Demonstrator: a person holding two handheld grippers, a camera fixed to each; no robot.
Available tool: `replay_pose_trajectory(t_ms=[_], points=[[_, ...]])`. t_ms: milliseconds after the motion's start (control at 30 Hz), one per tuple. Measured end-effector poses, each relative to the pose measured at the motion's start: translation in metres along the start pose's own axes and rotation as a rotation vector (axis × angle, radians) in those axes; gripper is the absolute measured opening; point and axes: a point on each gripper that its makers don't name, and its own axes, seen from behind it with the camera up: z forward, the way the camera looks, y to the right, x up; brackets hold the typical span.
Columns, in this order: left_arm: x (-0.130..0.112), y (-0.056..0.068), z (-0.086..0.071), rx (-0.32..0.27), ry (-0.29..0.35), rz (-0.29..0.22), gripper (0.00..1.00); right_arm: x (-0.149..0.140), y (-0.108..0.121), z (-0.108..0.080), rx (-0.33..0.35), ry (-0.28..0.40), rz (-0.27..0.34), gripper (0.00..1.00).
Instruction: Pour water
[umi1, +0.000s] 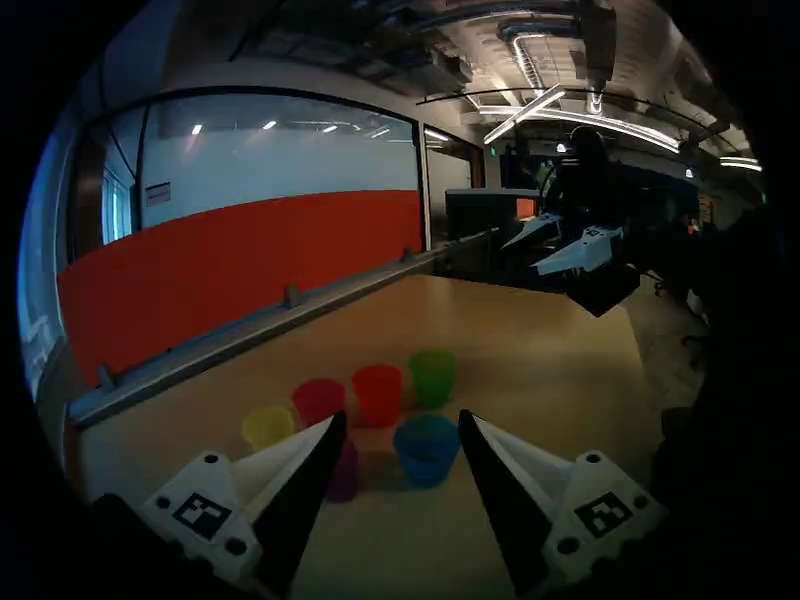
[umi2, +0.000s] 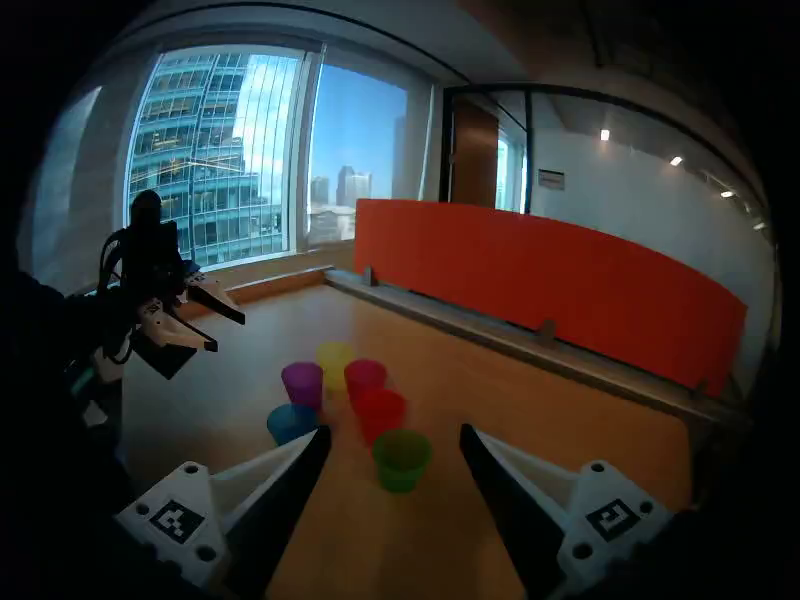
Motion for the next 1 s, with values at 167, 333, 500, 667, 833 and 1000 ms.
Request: replay_pose_trajectory(t_ms=[167, 333, 500, 667, 833, 1000], points=[[-0.012, 0.003, 0.006, -0.010, -0.026, 0.007, 0.82, -0.006, 0.002, 0.003, -0.006, -0.014, -0.006, 1.00], [-0.025, 0.010, 0.011, -0.029, -0.057, 0.012, 0.82, -0.012, 0.001, 0.006, -0.005, -0.026, -0.009, 1.00], [-0.037, 0.015, 0.017, -0.042, -0.087, 0.022, 0.82, -0.016, 0.001, 0.009, -0.004, -0.035, -0.013, 1.00], [-0.045, 0.020, 0.022, -0.059, -0.109, 0.026, 0.82, -0.020, 0.002, 0.013, -0.004, -0.042, -0.016, 1.00], [-0.051, 0.022, 0.024, -0.062, -0.118, 0.025, 0.82, -0.025, 0.000, 0.016, -0.001, -0.047, -0.013, 1.00], [-0.056, 0.025, 0.024, -0.065, -0.127, 0.029, 0.82, -0.031, 0.001, 0.020, 0.000, -0.057, -0.014, 1.00]])
